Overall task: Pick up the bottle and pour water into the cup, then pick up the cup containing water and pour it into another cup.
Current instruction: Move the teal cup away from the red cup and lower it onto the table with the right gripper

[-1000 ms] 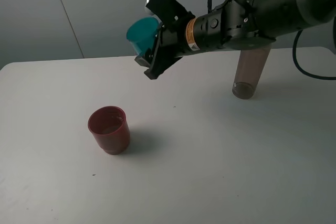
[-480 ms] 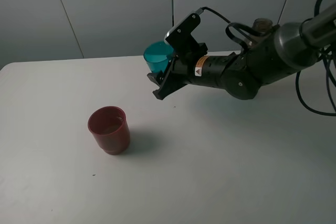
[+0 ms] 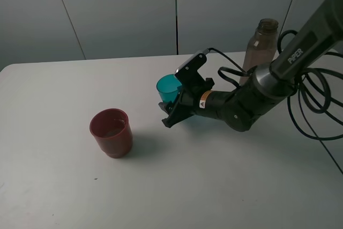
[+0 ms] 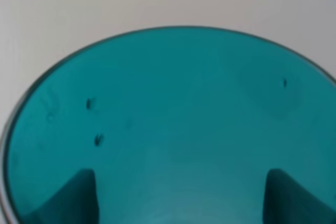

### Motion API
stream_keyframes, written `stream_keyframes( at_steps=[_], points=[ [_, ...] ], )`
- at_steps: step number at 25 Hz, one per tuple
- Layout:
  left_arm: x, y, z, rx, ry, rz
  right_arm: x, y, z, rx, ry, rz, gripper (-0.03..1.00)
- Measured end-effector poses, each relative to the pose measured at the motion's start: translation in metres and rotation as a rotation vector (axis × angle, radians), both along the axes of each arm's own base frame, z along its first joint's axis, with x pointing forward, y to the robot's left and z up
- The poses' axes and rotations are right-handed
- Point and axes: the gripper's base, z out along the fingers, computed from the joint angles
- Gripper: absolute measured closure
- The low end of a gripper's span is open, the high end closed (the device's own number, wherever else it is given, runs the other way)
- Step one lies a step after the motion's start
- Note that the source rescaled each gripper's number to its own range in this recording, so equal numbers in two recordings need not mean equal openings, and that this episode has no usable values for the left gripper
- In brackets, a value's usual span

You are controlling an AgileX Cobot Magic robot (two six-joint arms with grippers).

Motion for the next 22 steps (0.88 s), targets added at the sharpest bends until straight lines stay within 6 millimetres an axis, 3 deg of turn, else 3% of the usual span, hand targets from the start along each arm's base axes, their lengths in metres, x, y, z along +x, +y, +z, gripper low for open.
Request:
stream_keyframes(
  at_steps=[12, 13, 14, 16, 17, 19, 22],
  points=[
    [0.0, 0.0, 0.0, 0.0, 0.0, 0.0, 0.0019, -0.0019, -0.0017, 0.015, -0.014, -0.007, 0.92],
    [0.0, 0.0, 0.0, 0.0, 0.0, 0.0, 0.0019, -0.0019, -0.0017, 0.015, -0.014, -0.007, 0.87],
    [0.0, 0.0, 0.0, 0.0, 0.0, 0.0, 0.0016, -0.0021, -0.0027, 0.01, -0.009, -0.007, 0.7],
    [0.0, 0.0, 0.0, 0.0, 0.0, 0.0, 0.0003, -0.0031, -0.0051, 0.001, 0.002, -0.007, 0.19],
    [0.0, 0.0, 0.0, 0.0, 0.0, 0.0, 0.0002, -0.0033, -0.0054, -0.001, 0.005, -0.007, 0.06],
    [0.0, 0.0, 0.0, 0.0, 0.0, 0.0, 0.0, -0.0034, -0.0055, -0.001, 0.006, -0.007, -0.01],
    [0.0, 0.0, 0.0, 0.0, 0.0, 0.0, 0.0003, -0.0036, -0.0019, -0.002, 0.004, -0.008, -0.03]
  ],
)
